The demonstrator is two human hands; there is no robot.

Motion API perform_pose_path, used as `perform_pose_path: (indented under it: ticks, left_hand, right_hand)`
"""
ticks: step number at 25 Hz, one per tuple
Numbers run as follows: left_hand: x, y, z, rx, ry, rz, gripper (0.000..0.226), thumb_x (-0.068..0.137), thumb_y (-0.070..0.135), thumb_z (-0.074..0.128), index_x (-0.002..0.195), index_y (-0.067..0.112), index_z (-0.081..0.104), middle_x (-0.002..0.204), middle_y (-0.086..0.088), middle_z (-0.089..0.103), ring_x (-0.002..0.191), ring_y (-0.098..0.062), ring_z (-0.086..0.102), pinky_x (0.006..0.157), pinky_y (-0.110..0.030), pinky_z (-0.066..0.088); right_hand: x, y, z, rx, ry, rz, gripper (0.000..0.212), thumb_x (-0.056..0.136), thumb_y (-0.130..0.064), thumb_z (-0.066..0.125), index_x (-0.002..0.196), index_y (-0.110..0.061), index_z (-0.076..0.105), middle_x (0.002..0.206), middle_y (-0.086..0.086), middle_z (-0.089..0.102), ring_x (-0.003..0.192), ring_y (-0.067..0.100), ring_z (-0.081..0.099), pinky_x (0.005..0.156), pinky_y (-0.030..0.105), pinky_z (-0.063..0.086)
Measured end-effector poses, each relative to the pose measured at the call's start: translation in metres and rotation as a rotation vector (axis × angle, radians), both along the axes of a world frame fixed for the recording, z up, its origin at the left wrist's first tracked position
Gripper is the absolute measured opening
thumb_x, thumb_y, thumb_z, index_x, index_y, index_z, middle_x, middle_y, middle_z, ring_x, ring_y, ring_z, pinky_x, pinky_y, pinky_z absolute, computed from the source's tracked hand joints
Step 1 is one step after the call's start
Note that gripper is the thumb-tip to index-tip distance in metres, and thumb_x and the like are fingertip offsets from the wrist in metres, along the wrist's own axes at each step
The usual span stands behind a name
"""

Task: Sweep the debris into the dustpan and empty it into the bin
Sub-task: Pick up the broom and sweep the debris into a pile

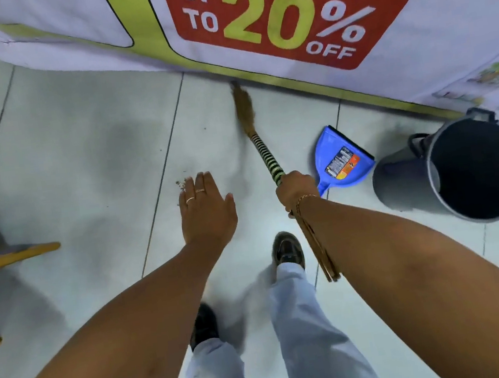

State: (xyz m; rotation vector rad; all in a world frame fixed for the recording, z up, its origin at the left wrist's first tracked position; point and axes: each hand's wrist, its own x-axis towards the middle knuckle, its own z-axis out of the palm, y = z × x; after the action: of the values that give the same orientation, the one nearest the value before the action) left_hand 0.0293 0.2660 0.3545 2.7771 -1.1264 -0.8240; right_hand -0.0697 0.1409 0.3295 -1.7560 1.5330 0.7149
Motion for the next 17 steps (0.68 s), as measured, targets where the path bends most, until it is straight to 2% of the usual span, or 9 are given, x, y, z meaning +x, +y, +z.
perform_pose_path:
  ticks: [3,7,12,17]
  left_hand:
    - [0.001,-0.029,-0.008,0.012,0.003,0.034,0.063,0.096,0.033,0.039,0.147,0.001,0.019,0.155,-0.017,0.027,0.146,-0.033,0.015,0.121,-0.043,0.016]
    - [0.002,-0.046,-0.012,0.024,-0.012,0.047,0.063,0.096,0.031,0.043,0.146,-0.001,0.021,0.153,-0.019,0.030,0.146,-0.035,0.018,0.120,-0.044,0.018]
    - [0.003,-0.049,-0.017,0.076,-0.010,0.071,0.063,0.095,0.030,0.044,0.145,-0.001,0.023,0.153,-0.019,0.030,0.146,-0.034,0.018,0.121,-0.044,0.018]
    - [-0.015,-0.042,-0.018,0.099,0.040,0.082,0.064,0.096,0.030,0.043,0.146,-0.001,0.020,0.155,-0.018,0.027,0.146,-0.033,0.016,0.121,-0.044,0.018]
  right_hand:
    - [0.011,-0.031,-0.008,0.013,-0.024,0.055,0.034,0.093,-0.018,0.042,0.122,-0.003,0.052,0.126,0.018,0.055,0.112,0.037,0.058,0.092,0.042,0.053]
    - [0.023,-0.051,-0.017,0.040,-0.019,0.252,0.037,0.093,-0.016,0.041,0.127,-0.004,0.049,0.131,0.017,0.051,0.118,0.036,0.053,0.094,0.040,0.049]
    - [0.019,-0.059,-0.022,0.008,0.023,0.597,0.037,0.092,-0.011,0.041,0.127,-0.010,0.052,0.126,0.013,0.055,0.116,0.034,0.054,0.089,0.038,0.047]
    - [-0.012,-0.070,-0.018,-0.030,0.095,0.838,0.041,0.093,-0.009,0.038,0.131,-0.017,0.050,0.125,0.010,0.055,0.115,0.032,0.055,0.080,0.036,0.044]
